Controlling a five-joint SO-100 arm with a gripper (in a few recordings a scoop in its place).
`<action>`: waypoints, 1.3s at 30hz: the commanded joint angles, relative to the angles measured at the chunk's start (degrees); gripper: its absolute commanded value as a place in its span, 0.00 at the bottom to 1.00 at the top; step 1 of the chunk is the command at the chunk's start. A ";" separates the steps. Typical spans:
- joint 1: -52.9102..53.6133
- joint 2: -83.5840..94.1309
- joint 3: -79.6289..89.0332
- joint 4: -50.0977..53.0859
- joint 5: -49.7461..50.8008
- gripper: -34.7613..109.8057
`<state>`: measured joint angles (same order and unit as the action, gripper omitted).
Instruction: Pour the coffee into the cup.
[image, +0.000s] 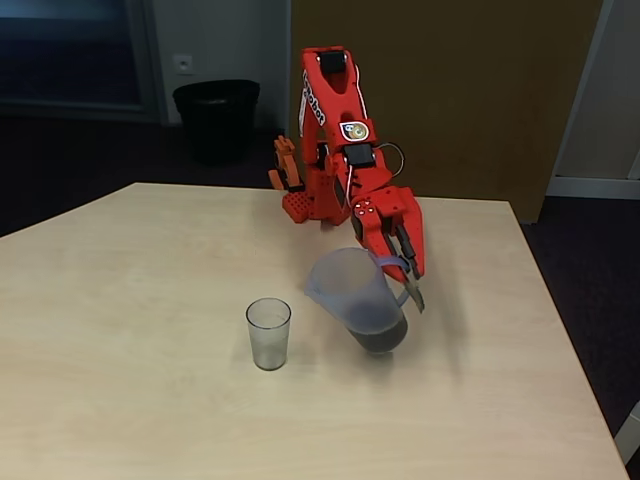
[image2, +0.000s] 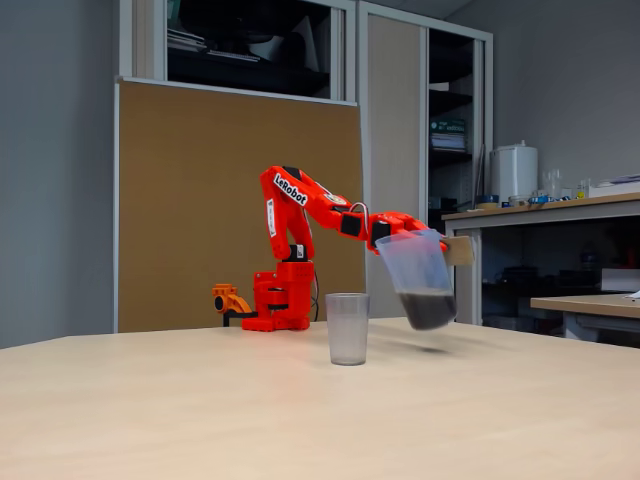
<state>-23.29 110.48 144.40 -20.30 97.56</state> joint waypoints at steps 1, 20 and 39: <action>0.35 0.00 -3.16 -4.31 5.27 0.24; 4.66 0.79 -10.37 1.23 18.02 0.24; 5.89 1.32 -10.11 -1.41 28.74 0.24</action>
<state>-17.14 108.98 137.55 -19.07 124.28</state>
